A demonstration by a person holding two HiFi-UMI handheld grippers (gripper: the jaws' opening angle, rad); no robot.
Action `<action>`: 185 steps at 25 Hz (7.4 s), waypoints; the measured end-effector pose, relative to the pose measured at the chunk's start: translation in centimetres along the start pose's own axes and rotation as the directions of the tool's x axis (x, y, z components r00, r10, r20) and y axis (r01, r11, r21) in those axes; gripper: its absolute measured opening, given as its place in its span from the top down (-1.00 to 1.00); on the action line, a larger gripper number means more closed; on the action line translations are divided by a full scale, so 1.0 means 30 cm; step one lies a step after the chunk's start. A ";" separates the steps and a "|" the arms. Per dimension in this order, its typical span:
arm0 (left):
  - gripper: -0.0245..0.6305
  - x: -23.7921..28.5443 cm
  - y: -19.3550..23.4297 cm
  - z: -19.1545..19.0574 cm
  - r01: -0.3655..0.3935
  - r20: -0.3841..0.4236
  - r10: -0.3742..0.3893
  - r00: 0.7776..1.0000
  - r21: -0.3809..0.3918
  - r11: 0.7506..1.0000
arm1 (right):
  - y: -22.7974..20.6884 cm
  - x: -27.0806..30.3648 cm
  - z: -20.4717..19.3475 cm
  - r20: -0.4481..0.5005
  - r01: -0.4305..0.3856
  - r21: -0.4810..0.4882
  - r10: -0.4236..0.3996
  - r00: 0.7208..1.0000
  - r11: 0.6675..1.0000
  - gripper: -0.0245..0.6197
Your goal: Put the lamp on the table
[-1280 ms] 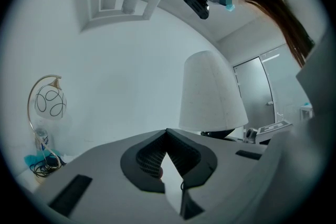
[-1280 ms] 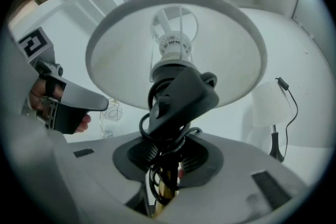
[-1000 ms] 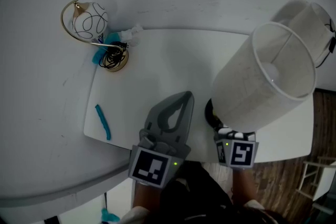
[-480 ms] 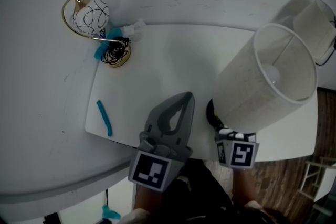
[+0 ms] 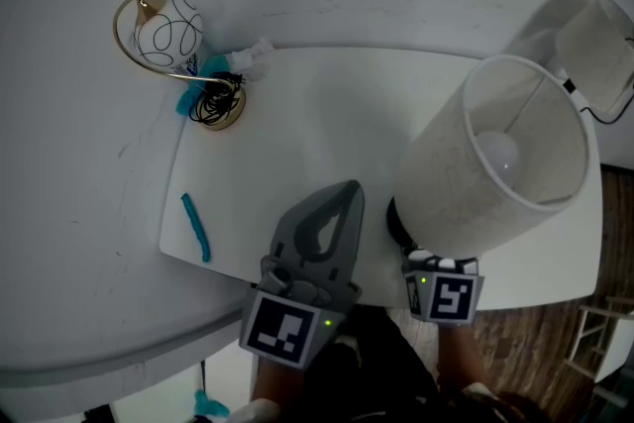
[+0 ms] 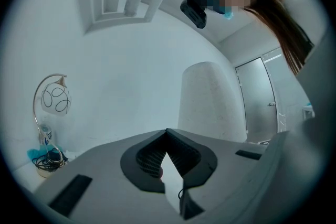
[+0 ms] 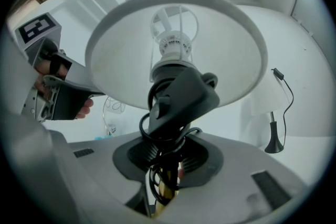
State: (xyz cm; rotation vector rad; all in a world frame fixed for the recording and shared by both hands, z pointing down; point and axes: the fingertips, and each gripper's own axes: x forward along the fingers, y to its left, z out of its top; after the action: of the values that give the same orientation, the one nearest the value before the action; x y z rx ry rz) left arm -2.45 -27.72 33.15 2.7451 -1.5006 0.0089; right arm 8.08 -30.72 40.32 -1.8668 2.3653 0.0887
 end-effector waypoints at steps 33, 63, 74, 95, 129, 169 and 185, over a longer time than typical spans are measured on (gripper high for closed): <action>0.93 -0.003 0.015 -0.049 -0.015 -0.017 0.015 1.000 -0.013 1.000 | 0.045 -0.012 -0.077 -0.023 -0.032 0.004 0.032 0.999 0.999 0.60; 0.93 -0.016 -0.020 -0.068 0.007 -0.025 -0.008 1.000 -0.019 1.000 | 0.092 -0.047 -0.100 -0.027 -0.059 -0.042 0.058 0.998 0.997 0.59; 0.93 -0.031 -0.020 -0.071 0.005 -0.026 -0.006 1.000 -0.025 1.000 | 0.089 -0.049 -0.104 -0.032 -0.048 -0.029 0.047 0.998 0.998 0.58; 0.93 -0.055 -0.040 -0.080 0.011 -0.034 -0.012 0.999 -0.035 0.999 | 0.089 -0.058 -0.126 -0.079 -0.047 -0.047 0.043 0.996 0.998 0.53; 0.93 -0.101 -0.073 -0.089 0.015 -0.039 -0.016 0.999 -0.044 0.999 | 0.081 -0.119 -0.171 -0.177 -0.056 -0.051 0.046 0.983 0.997 0.39; 0.93 -0.156 -0.118 -0.090 0.046 -0.047 -0.048 0.998 -0.043 0.998 | 0.093 -0.215 -0.202 -0.225 -0.034 -0.062 0.020 0.974 0.997 0.36; 0.93 -0.198 -0.148 -0.073 0.050 -0.049 -0.051 0.997 -0.032 0.998 | 0.088 -0.276 -0.183 -0.227 -0.007 -0.051 -0.005 0.974 0.999 0.43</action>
State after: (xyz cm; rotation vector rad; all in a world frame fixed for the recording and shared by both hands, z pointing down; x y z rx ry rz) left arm -1.93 -20.28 35.24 2.7358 -1.4068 0.0530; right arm 7.06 -22.81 46.78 -1.9964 2.5334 -0.0688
